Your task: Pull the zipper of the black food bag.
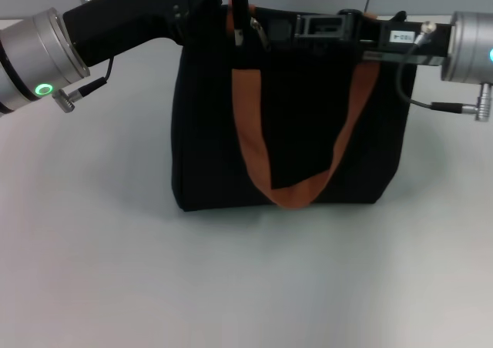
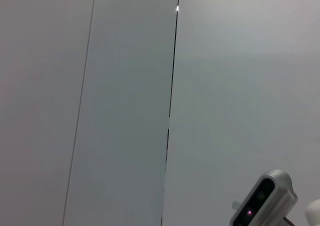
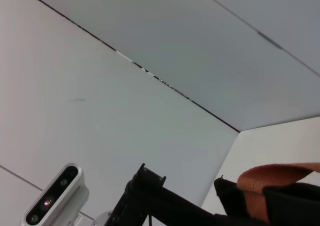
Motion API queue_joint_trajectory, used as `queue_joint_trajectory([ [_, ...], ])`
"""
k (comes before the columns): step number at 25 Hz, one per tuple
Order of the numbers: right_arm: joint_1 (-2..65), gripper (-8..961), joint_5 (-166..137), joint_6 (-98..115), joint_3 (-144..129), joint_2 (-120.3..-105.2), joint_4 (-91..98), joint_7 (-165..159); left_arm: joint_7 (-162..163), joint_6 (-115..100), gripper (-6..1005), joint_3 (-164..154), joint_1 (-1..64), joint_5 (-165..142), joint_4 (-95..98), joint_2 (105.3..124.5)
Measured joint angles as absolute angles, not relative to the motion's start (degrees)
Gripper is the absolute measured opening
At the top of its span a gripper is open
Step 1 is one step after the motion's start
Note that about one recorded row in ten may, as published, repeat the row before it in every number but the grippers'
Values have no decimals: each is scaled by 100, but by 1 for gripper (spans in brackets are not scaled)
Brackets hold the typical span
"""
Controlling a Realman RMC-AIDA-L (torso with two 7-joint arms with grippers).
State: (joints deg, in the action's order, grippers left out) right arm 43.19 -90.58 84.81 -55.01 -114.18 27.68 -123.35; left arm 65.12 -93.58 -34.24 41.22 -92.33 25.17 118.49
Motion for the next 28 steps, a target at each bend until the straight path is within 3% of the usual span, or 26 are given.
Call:
queue_joint_trajectory([
  [3,4415,412,-9059,8407,-5512,-11505,2763,-12331,6536,-9374,19,-3417,4122,-9220,2536,11848],
  [15,4409,391,-9065,8397,-5519,-11601,2776,-12324,6594,-9378,19,-3377,4067,-9039,2546,11838],
  [21,4316,224,-8976,8610,-5478,-11607,2791,-12199,6610,-9378,19,-3381,4030,-9025,2549,11838],
  [23,4273,23,-8914,8665,-5453,-11609,2798,-12171,6610,-9378,19,-3381,4013,-9024,2549,11838],
  [28,4218,4,-8823,8712,-5435,-11610,2805,-12164,6610,-9389,19,-3374,3956,-9018,2549,11844],
])
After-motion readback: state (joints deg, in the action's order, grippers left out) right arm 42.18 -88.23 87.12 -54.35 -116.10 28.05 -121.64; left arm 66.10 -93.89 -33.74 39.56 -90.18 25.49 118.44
